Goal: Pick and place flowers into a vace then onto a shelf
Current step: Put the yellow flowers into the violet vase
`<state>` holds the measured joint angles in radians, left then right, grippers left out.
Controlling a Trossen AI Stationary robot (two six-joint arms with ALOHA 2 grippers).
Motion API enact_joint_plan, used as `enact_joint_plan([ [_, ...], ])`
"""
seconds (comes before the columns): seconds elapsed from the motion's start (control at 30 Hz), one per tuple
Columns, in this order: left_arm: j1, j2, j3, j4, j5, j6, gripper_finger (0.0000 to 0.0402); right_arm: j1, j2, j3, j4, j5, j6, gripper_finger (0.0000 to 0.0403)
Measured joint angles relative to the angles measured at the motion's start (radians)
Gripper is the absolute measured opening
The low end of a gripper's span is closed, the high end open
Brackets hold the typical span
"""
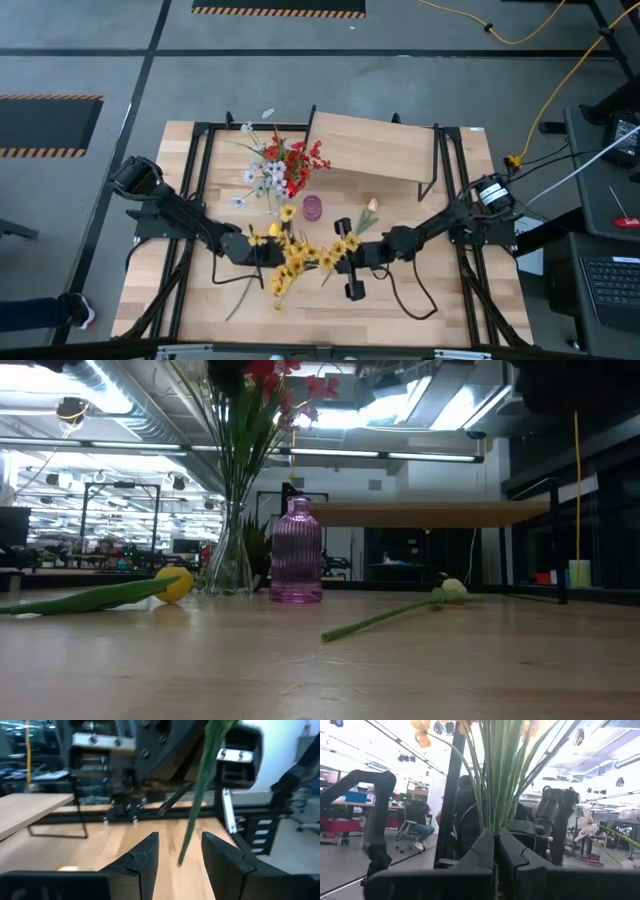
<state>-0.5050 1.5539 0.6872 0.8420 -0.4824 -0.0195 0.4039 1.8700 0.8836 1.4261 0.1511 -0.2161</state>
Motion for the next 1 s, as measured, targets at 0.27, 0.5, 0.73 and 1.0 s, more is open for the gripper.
enact_joint_plan([
  [0.27,0.025,0.000,0.000,0.023,0.124,0.033,0.0130,-0.025,0.004,0.019,0.008,-0.033,-0.001,0.0000],
  [0.5,0.029,0.000,0.000,0.023,0.115,0.084,0.0091,-0.042,0.004,0.019,0.015,-0.051,0.001,0.0000],
  [0.73,0.063,0.000,0.000,0.023,0.119,0.085,0.0050,-0.053,0.004,0.019,0.014,-0.051,0.002,0.0000],
  [1.0,0.090,0.000,0.000,0.019,0.218,0.085,0.0010,-0.052,0.004,0.019,-0.009,-0.051,0.001,0.0005],
])
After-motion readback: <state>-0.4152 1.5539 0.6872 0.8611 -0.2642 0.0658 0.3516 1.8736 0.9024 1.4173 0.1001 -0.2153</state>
